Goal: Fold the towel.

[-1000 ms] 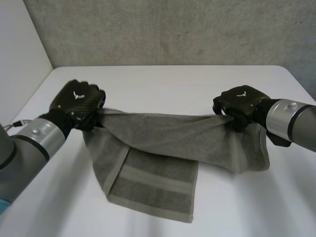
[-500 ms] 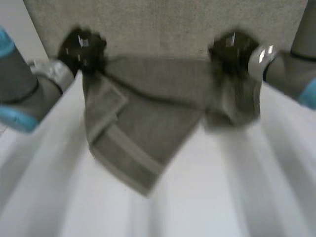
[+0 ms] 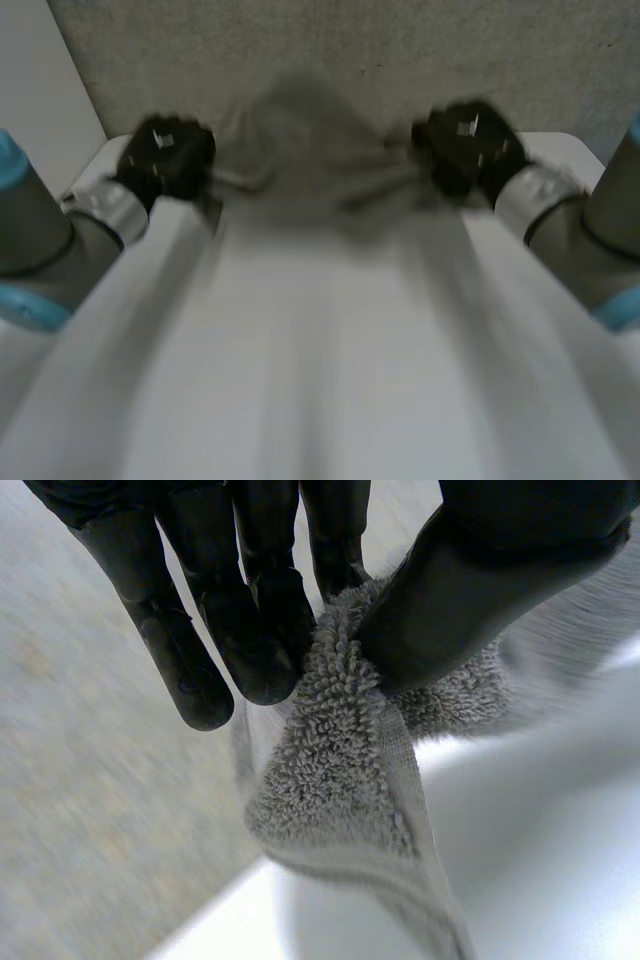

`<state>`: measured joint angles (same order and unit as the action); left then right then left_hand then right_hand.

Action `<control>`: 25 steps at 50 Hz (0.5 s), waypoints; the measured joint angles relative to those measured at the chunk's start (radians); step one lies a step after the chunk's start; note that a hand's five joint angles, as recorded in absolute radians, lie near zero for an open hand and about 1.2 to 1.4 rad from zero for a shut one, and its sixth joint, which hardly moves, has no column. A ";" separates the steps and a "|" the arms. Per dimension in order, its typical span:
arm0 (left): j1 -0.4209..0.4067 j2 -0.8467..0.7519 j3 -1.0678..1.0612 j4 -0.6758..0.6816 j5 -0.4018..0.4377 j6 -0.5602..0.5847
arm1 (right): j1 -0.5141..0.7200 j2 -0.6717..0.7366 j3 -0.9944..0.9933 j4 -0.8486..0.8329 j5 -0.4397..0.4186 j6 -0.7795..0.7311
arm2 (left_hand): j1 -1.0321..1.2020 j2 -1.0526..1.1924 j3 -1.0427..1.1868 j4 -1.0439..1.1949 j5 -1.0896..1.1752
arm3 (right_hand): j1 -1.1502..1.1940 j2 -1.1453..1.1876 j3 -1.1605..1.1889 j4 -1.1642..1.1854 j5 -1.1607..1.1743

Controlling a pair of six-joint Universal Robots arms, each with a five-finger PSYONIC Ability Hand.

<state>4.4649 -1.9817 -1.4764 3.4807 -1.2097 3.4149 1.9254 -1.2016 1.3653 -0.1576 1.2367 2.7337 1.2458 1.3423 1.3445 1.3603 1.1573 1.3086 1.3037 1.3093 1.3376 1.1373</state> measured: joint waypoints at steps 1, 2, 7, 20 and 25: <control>0.003 -0.012 -0.041 0.019 0.009 0.026 | -0.002 0.005 0.056 0.000 0.000 -0.034 | 0.000 0.000 0.000 0.000 0.000 | 0.000 0.000 -0.001 0.000 0.000; 0.005 -0.019 -0.064 0.030 0.013 0.042 | -0.003 0.009 0.081 0.000 0.000 -0.049 | 0.000 0.000 0.000 0.000 0.000 | 0.000 0.000 -0.001 0.000 0.000; 0.012 -0.083 -0.180 0.086 0.027 0.159 | -0.006 0.061 0.224 0.000 0.010 -0.153 | 0.000 0.000 0.000 0.000 0.000 | -0.037 -0.032 -0.036 -0.079 -0.038; 0.014 -0.115 -0.238 0.086 0.017 0.218 | -0.011 0.112 0.303 0.060 0.034 -0.213 | 0.000 0.000 0.000 0.000 0.000 | -0.586 -0.555 -0.568 -0.597 -0.586; 0.024 -0.085 -0.253 0.086 0.016 0.212 | -0.013 0.089 0.291 0.124 0.033 -0.207 | 0.000 0.000 0.000 0.000 0.000 | -0.620 -0.590 -0.602 -0.632 -0.627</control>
<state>4.4894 -2.0664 -1.7293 3.5672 -1.1934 3.6269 1.9120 -1.1124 1.6564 -0.0336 1.2700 2.5272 1.2458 1.3423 1.3446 1.3604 1.1573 0.6884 0.7135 0.7076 0.7053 0.5108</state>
